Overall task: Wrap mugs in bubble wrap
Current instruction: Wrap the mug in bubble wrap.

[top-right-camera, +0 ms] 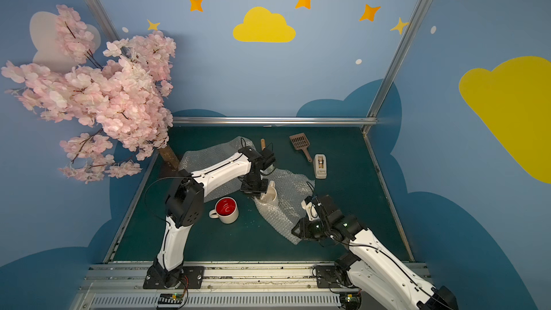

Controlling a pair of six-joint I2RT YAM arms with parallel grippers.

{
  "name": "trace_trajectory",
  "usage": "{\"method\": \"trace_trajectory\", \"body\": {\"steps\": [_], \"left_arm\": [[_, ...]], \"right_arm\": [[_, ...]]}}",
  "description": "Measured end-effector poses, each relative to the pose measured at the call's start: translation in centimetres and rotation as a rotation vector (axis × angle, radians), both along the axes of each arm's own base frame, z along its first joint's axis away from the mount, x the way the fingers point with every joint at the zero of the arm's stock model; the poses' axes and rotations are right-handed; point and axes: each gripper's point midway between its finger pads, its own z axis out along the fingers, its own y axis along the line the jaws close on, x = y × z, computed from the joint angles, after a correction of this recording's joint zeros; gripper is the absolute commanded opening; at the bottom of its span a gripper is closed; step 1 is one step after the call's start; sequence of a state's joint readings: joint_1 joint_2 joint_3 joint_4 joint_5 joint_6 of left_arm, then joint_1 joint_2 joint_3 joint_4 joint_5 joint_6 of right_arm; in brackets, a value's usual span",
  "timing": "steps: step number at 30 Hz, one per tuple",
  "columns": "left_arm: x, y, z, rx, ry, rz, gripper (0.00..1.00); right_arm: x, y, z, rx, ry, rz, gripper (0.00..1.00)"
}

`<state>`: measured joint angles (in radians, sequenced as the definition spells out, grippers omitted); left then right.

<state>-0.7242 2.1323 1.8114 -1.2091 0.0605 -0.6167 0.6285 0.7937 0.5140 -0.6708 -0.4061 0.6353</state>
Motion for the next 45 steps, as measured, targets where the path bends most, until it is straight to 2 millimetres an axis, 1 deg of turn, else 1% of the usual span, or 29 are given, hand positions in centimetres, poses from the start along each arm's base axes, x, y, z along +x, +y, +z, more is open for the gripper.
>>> {"method": "trace_trajectory", "body": {"steps": [2, 6, 11, 14, 17, 20, 25, 28, 31, 35, 39, 45], "left_arm": [[0.0, 0.0, 0.0, -0.002, 0.000, -0.003, 0.02], [0.0, -0.2, 0.0, -0.011, 0.004, -0.012, 0.02], [-0.1, -0.2, 0.0, -0.010, 0.001, -0.036, 0.02], [-0.3, -0.1, 0.2, 0.013, -0.016, -0.076, 0.02], [-0.5, -0.5, 0.5, 0.044, -0.039, -0.128, 0.02], [-0.7, -1.2, 0.6, 0.058, -0.064, -0.172, 0.02], [-1.3, -1.6, 0.7, 0.071, -0.078, -0.216, 0.02], [-1.2, -1.7, 0.6, 0.069, -0.080, -0.224, 0.03], [-1.2, -1.8, 0.3, 0.064, -0.084, -0.228, 0.02], [-1.2, -1.8, 0.1, 0.052, -0.082, -0.233, 0.02], [-1.2, -1.8, 0.0, 0.045, -0.086, -0.243, 0.02], [-1.2, -1.8, 0.0, 0.027, -0.101, -0.254, 0.02]], "right_arm": [[0.0, 0.0, 0.1, 0.002, -0.008, -0.002, 0.23], [0.1, -0.1, 0.6, 0.011, -0.032, -0.012, 0.01], [0.4, -0.1, 1.0, 0.012, -0.048, -0.020, 0.00], [1.0, 0.3, 1.7, 0.016, -0.051, -0.018, 0.00], [2.0, 1.4, 2.9, 0.047, -0.064, -0.009, 0.00], [3.3, 2.9, 4.6, 0.101, -0.098, 0.004, 0.00], [6.2, 5.4, 7.3, 0.193, -0.139, 0.000, 0.00], [7.8, 6.7, 7.9, 0.230, -0.137, -0.010, 0.00], [9.1, 7.9, 7.5, 0.247, -0.105, -0.008, 0.00], [10.4, 9.1, 6.0, 0.242, -0.067, -0.003, 0.00], [11.2, 9.4, 4.5, 0.221, -0.055, -0.013, 0.00], [11.7, 9.3, 3.9, 0.193, -0.084, -0.007, 0.00]]}}
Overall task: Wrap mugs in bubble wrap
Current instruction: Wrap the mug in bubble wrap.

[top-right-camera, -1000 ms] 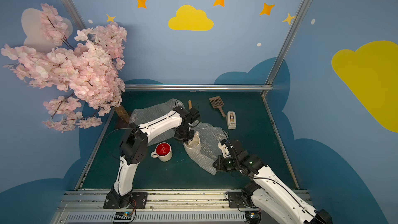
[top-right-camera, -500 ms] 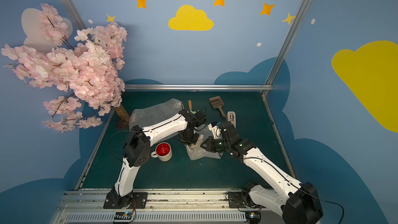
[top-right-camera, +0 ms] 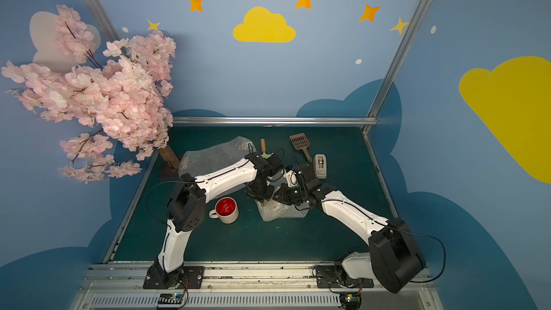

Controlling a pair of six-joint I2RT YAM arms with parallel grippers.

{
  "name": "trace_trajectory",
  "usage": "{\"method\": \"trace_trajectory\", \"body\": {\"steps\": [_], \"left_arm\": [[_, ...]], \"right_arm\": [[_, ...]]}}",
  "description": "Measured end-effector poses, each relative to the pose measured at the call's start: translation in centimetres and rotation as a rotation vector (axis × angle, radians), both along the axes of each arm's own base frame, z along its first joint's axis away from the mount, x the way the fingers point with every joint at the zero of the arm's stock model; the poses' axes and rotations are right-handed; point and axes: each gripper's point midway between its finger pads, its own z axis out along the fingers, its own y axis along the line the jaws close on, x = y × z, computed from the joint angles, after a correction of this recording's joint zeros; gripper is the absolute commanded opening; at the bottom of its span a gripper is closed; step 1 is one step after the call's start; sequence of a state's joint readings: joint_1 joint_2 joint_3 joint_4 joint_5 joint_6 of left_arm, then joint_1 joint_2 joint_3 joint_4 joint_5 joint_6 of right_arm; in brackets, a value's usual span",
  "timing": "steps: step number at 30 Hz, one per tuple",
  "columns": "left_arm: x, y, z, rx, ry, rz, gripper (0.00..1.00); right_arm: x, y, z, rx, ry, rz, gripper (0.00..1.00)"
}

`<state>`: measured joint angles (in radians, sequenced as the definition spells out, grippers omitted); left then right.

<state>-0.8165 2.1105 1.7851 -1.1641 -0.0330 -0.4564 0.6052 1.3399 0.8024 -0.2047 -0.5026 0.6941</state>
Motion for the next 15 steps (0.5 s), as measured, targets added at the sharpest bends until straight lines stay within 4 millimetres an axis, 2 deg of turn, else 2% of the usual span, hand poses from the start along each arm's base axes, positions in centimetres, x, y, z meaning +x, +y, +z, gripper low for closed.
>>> {"method": "trace_trajectory", "body": {"steps": [4, 7, 11, 13, 15], "left_arm": [[0.0, -0.1, 0.0, -0.021, -0.005, -0.001, 0.03], [0.0, -0.1, 0.0, -0.041, -0.018, 0.000, 0.08], [0.1, 0.0, 0.0, -0.065, -0.032, 0.005, 0.20], [0.3, -0.1, 0.2, -0.088, -0.047, 0.003, 0.29], [0.7, -0.2, 0.6, -0.103, -0.067, 0.005, 0.42]], "right_arm": [[0.2, 0.3, -1.4, -0.036, 0.015, 0.013, 0.00], [0.6, 0.8, -2.8, -0.079, 0.037, 0.016, 0.00], [0.9, 1.5, -3.4, -0.113, 0.040, 0.019, 0.00], [1.0, 1.4, -3.8, -0.141, 0.048, 0.010, 0.00], [1.1, 1.2, -4.4, -0.173, 0.063, 0.000, 0.00]]}}
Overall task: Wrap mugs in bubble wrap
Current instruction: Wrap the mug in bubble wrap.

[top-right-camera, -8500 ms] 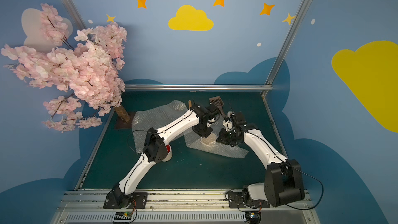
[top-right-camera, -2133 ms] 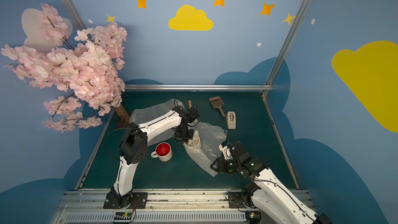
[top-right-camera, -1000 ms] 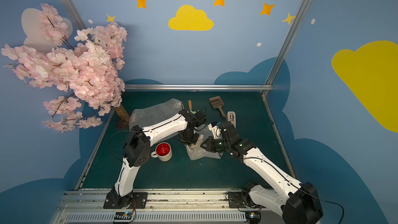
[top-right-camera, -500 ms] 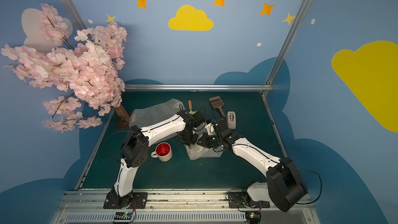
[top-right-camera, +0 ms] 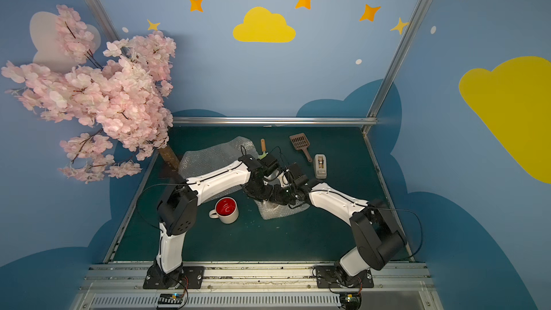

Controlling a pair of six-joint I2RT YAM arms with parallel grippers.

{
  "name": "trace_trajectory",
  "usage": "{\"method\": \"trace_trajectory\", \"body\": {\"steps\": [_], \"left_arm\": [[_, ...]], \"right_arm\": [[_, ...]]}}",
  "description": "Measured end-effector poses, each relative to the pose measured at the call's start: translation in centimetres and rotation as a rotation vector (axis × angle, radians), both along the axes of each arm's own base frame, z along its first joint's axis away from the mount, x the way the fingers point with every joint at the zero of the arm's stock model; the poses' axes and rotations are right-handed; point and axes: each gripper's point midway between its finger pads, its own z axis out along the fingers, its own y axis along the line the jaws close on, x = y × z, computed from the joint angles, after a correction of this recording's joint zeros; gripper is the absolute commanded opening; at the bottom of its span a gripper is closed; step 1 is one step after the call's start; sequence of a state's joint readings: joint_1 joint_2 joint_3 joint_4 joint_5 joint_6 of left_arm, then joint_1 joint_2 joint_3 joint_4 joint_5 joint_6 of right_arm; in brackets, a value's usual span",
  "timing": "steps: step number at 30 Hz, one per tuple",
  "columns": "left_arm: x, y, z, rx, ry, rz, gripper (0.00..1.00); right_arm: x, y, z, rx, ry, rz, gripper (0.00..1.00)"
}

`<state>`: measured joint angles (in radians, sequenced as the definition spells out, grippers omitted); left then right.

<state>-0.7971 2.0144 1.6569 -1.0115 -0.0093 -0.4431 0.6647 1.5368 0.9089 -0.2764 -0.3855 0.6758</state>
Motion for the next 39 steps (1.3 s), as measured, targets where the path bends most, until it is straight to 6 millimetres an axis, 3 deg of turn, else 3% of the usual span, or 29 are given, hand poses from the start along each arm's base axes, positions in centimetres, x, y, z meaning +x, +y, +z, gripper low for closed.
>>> {"method": "trace_trajectory", "body": {"steps": [5, 12, 17, 21, 25, 30, 35, 39], "left_arm": [[0.9, 0.6, 1.6, -0.044, -0.052, 0.030, 0.58], [1.9, 2.2, 4.0, -0.061, -0.106, 0.072, 0.66], [0.5, 3.5, 7.2, -0.123, -0.124, 0.131, 0.70], [-1.5, 3.5, 9.2, -0.217, -0.106, 0.207, 0.76], [-4.0, 2.7, 8.6, -0.258, -0.034, 0.273, 0.76], [-5.6, 1.7, 6.6, -0.252, 0.043, 0.351, 0.76], [-5.9, 1.9, 3.8, -0.239, 0.088, 0.462, 0.74], [-5.2, 1.7, 2.7, -0.255, 0.090, 0.536, 0.72]], "right_arm": [[0.1, -0.3, -0.5, -0.041, 0.026, -0.027, 0.00], [0.2, 0.1, -0.9, -0.103, 0.051, -0.042, 0.00], [0.3, 0.2, -1.2, -0.116, 0.082, -0.074, 0.00], [0.5, 0.2, -1.2, -0.115, 0.092, -0.106, 0.00], [0.6, 0.2, -1.3, -0.116, 0.102, -0.139, 0.00], [0.9, 0.2, -1.2, -0.111, 0.113, -0.174, 0.00], [1.0, 0.3, -1.1, -0.102, 0.121, -0.195, 0.00], [1.1, 0.3, -1.1, -0.096, 0.127, -0.209, 0.00]]}}
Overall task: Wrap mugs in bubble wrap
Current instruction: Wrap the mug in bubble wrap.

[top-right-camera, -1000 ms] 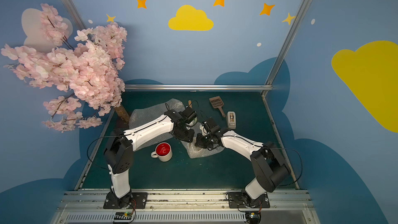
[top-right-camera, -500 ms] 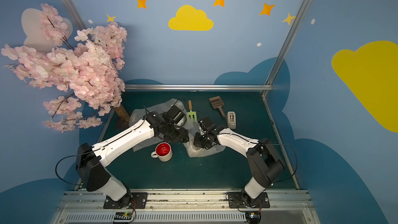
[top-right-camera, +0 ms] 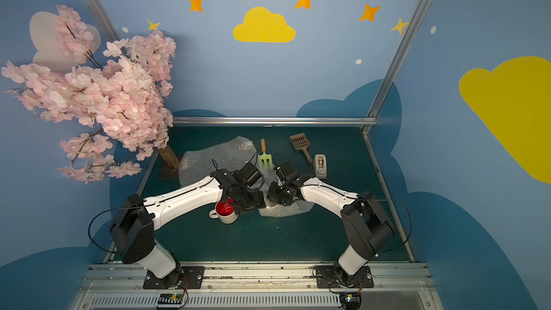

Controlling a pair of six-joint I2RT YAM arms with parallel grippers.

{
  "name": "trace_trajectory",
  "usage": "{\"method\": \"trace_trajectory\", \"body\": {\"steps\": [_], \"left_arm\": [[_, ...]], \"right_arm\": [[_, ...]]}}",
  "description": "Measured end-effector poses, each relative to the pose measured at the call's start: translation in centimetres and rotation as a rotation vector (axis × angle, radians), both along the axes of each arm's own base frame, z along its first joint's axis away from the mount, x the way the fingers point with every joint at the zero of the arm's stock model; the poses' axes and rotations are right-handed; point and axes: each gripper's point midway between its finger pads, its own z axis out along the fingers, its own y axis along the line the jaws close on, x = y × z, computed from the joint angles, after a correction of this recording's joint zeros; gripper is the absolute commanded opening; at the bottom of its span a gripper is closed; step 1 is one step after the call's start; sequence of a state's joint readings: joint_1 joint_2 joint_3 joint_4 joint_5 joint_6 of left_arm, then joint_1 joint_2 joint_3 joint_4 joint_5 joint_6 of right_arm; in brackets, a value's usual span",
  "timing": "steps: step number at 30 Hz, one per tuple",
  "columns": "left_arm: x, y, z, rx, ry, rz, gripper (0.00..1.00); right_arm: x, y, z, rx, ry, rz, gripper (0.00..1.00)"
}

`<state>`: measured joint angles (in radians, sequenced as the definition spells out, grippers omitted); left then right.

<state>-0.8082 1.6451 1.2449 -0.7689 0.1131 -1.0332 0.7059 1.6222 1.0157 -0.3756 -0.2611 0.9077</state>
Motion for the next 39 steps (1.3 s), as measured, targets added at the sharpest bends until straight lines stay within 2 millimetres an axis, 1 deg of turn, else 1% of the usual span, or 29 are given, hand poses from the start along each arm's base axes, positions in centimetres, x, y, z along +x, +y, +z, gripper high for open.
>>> {"method": "trace_trajectory", "body": {"steps": [5, 9, 13, 15, 18, 21, 22, 25, 27, 28, 29, 32, 34, 35, 39], "left_arm": [[1.5, -1.2, -0.2, -0.051, -0.020, 0.065, 0.71], [2.2, -1.9, -1.3, -0.061, -0.010, 0.096, 0.68], [2.4, -2.1, -2.2, -0.058, 0.010, 0.111, 0.60], [2.4, -2.2, -2.3, -0.061, 0.016, 0.116, 0.53], [2.6, -2.4, -2.6, -0.070, 0.025, 0.120, 0.41], [3.0, -2.7, -2.7, -0.083, 0.037, 0.119, 0.29], [3.1, -2.7, -2.7, -0.078, 0.042, 0.118, 0.24], [3.8, -2.5, -2.9, -0.050, 0.057, 0.111, 0.12], [3.9, -2.3, -2.9, -0.031, 0.075, 0.093, 0.07], [3.9, -2.3, -2.8, -0.034, 0.084, 0.078, 0.05], [4.0, -2.4, -2.7, -0.032, 0.083, 0.064, 0.04], [4.4, -2.3, -2.7, -0.009, 0.084, 0.025, 0.03], [4.6, -2.1, -2.6, 0.022, 0.083, -0.014, 0.03], [4.7, -2.1, -2.6, 0.034, 0.077, -0.029, 0.03], [5.1, -1.3, -2.7, 0.129, 0.065, -0.106, 0.03]], "right_arm": [[0.2, 0.0, 0.0, 0.003, -0.007, -0.015, 0.00], [0.2, 0.0, 0.0, 0.008, -0.012, -0.019, 0.00], [0.3, -0.2, 0.0, 0.009, -0.016, -0.030, 0.01], [0.3, -0.2, 0.1, 0.012, -0.020, -0.032, 0.06], [0.3, -0.2, 0.4, 0.022, -0.029, -0.033, 0.16], [0.3, -0.1, 1.1, 0.039, -0.047, -0.025, 0.30], [0.4, -0.1, 1.3, 0.045, -0.053, -0.022, 0.36], [0.4, 0.1, 2.4, 0.074, -0.076, -0.002, 0.49], [0.1, 0.2, 3.3, 0.092, -0.093, 0.023, 0.57], [0.1, 0.0, 3.6, 0.089, -0.106, 0.026, 0.62], [0.0, -0.2, 3.8, 0.090, -0.107, 0.029, 0.64], [-0.2, -1.0, 4.9, 0.093, -0.131, 0.049, 0.68], [-0.5, -1.7, 5.9, 0.086, -0.152, 0.047, 0.73], [-0.6, -2.1, 6.1, 0.081, -0.158, 0.046, 0.73], [-1.2, -4.9, 7.9, 0.063, -0.204, -0.012, 0.75]]}}
